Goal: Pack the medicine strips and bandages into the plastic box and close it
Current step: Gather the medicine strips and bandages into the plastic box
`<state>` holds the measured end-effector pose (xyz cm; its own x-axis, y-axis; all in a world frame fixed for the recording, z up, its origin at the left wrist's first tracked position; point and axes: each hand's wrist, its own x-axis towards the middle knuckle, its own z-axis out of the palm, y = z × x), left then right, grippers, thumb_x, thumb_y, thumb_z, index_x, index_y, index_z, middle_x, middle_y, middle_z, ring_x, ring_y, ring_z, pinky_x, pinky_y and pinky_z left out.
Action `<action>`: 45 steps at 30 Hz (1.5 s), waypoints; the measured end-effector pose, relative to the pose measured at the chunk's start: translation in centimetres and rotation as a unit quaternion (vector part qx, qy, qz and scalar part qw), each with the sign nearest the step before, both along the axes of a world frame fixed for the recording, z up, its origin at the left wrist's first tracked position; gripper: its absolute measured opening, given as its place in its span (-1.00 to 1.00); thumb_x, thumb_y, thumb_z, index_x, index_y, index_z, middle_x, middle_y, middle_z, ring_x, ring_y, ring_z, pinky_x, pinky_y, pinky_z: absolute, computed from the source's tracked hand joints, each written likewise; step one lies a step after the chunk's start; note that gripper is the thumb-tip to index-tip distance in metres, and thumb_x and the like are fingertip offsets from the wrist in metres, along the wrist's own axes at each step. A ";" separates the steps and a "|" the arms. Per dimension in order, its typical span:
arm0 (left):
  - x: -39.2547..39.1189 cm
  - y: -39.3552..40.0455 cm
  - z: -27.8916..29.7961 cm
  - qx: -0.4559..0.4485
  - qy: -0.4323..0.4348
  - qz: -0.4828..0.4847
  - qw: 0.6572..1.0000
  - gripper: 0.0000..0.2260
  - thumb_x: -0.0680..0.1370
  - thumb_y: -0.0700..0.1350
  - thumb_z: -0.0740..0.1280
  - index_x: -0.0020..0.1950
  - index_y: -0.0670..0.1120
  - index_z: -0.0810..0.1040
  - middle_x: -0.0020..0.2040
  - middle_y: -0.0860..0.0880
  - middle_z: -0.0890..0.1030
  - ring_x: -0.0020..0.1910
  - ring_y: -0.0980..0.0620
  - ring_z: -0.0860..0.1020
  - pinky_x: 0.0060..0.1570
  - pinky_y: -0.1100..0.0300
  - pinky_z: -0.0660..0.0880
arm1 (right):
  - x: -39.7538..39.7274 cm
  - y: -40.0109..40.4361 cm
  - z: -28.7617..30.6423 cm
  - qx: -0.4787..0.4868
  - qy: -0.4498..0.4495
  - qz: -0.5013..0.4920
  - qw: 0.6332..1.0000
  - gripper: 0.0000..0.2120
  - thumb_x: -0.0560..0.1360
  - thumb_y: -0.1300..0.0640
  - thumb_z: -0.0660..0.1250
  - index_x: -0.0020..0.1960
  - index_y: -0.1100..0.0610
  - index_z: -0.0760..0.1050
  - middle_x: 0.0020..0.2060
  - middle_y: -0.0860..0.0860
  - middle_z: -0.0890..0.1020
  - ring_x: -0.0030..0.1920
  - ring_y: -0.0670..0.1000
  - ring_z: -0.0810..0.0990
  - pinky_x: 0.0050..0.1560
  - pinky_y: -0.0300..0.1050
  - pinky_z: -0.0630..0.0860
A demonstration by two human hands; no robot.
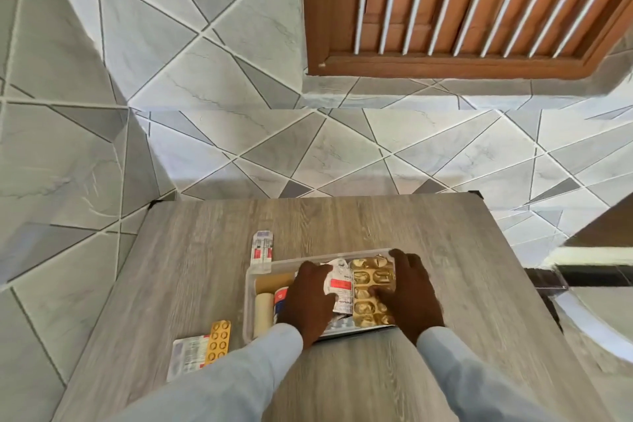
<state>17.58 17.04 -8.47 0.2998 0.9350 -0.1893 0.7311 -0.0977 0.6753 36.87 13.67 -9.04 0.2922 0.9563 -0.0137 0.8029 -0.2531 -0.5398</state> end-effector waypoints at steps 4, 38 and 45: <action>-0.3 0.1 -0.5 0.099 0.191 -0.064 0.975 -0.62 0.53 0.04 0.24 0.35 0.04 0.40 0.44 -0.02 0.26 0.32 -0.09 0.34 0.31 -0.01 0.34 | -0.2 -0.1 -1.1 0.048 -0.175 0.082 0.980 -0.61 0.41 -0.13 0.30 0.12 0.08 0.52 0.12 0.08 0.59 0.08 0.17 0.58 0.00 0.07 0.55; -18.3 0.6 -5.6 -0.201 0.172 0.256 0.930 -0.02 0.25 0.26 0.51 0.48 0.10 -0.01 0.45 -0.13 0.06 0.40 -0.24 0.17 0.21 -0.25 0.39 | -18.7 14.5 1.3 -0.087 -0.029 0.168 0.982 -0.60 0.48 -0.03 0.33 0.27 0.08 0.39 0.18 0.11 0.53 0.22 0.19 0.45 0.21 0.06 0.43; -20.0 2.9 -6.3 -0.205 0.052 0.297 0.931 -0.13 0.32 -0.08 0.56 0.46 0.10 0.10 0.35 -0.13 0.22 0.27 -0.21 0.40 0.19 -0.10 0.48 | -20.6 19.5 -2.0 -0.283 -0.027 0.088 0.955 -0.35 0.34 -0.13 0.48 0.28 0.17 0.35 0.26 0.21 0.50 0.26 0.24 0.49 0.17 0.01 0.45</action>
